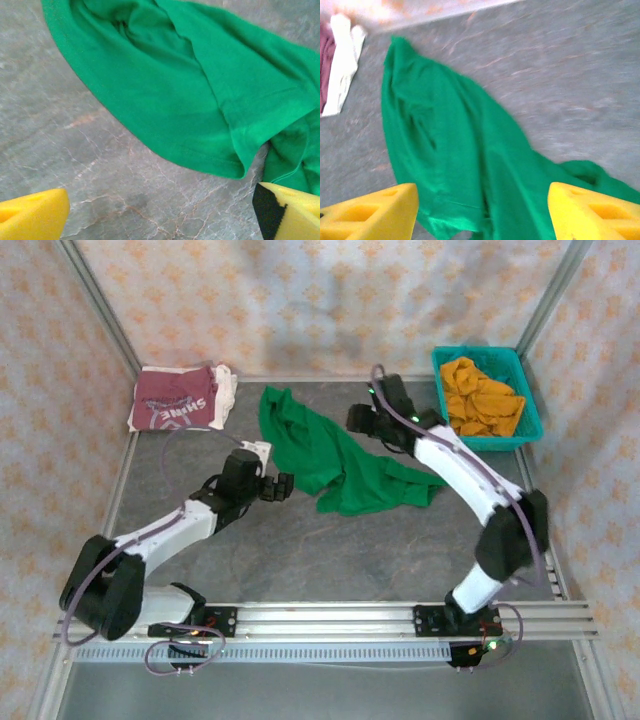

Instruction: Fold and stack the t-shirts

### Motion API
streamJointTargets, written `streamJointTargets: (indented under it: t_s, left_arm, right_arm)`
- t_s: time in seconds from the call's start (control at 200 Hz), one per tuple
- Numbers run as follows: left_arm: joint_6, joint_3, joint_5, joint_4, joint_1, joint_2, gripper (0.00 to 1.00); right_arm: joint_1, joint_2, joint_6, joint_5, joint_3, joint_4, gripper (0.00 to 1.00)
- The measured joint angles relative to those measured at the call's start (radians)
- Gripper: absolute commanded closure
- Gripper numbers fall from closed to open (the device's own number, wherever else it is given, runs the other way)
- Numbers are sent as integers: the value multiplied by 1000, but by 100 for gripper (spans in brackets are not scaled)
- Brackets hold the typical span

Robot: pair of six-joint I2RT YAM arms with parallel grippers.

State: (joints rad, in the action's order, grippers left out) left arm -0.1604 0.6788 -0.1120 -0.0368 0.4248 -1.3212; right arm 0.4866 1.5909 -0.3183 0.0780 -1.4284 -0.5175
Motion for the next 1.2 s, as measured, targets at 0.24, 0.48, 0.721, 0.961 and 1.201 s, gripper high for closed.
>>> streamJointTargets:
  t_s: [0.24, 0.48, 0.721, 0.961, 1.201]
  left_arm:
    - [0, 62, -96, -33, 10, -243, 16]
    - [-10, 179, -149, -87, 97, -364, 24]
    - [-26, 230, -151, -119, 104, -462, 50]
    - [-40, 230, -117, -108, 98, -475, 100]
    - [-50, 170, 9, -75, 43, -232, 100]
  right_arm:
    - [-101, -101, -117, -21, 343, 48, 32]
    - [-193, -101, -196, 2, 472, 32, 32]
    - [-236, -63, -225, 31, 529, 92, 37]
    - [-240, -3, -226, 87, 518, 155, 72]
    - [-240, 6, -230, 102, 467, 186, 100]
